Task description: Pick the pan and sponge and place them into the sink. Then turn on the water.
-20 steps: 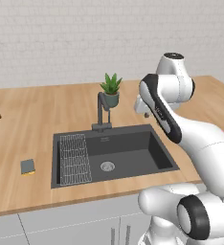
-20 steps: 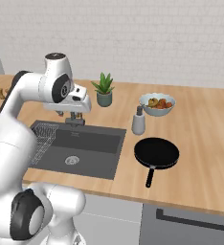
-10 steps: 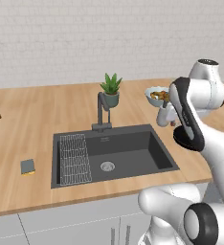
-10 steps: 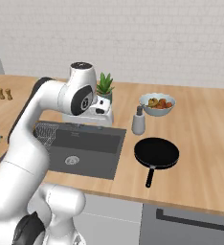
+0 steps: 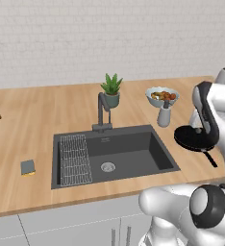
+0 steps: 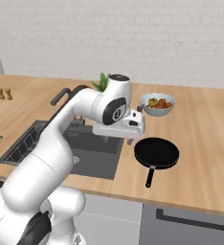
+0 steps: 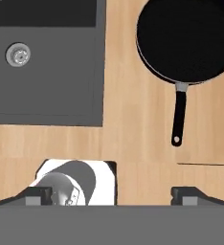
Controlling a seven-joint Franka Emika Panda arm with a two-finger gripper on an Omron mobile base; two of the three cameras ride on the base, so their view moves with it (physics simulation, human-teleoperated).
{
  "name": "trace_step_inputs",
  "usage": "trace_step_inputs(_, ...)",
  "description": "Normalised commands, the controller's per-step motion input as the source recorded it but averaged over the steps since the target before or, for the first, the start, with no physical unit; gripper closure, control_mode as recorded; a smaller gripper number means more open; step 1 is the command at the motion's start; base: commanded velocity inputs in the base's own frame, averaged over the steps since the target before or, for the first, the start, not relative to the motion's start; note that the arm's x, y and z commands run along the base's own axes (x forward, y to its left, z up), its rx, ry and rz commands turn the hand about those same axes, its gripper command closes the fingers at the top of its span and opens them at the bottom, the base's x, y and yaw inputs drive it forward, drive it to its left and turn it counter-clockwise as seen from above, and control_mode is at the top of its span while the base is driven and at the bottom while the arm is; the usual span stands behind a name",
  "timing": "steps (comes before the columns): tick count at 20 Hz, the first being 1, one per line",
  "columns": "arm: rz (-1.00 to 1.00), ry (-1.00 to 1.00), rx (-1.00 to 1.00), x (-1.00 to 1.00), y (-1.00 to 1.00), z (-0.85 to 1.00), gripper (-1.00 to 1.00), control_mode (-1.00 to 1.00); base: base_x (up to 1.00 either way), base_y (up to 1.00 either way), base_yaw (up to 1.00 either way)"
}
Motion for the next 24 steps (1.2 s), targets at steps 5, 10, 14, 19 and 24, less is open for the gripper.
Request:
trace_step_inputs(5, -0.02, 0.09, 0.00, 0.00, -0.76, -0.52, -1.00, -1.00, 0.00, 0.00, 0.00)
trace_step_inputs(10, 0.00, 0.07, -0.03, 0.10, -0.53, -0.54, -1.00, -1.00, 0.00, 0.00, 0.00)
trace_step_inputs(14, 0.00, 0.05, -0.03, 0.36, -0.37, -0.51, -1.00, -1.00, 0.00, 0.00, 0.00)
trace_step_inputs(19, 0.00, 0.02, -0.01, 0.34, -0.32, -0.54, -1.00, -1.00, 0.00, 0.00, 0.00)
trace_step_inputs(24, 0.00, 0.00, 0.00, 0.33, -0.17, -0.43, -1.00, -1.00, 0.00, 0.00, 0.00)
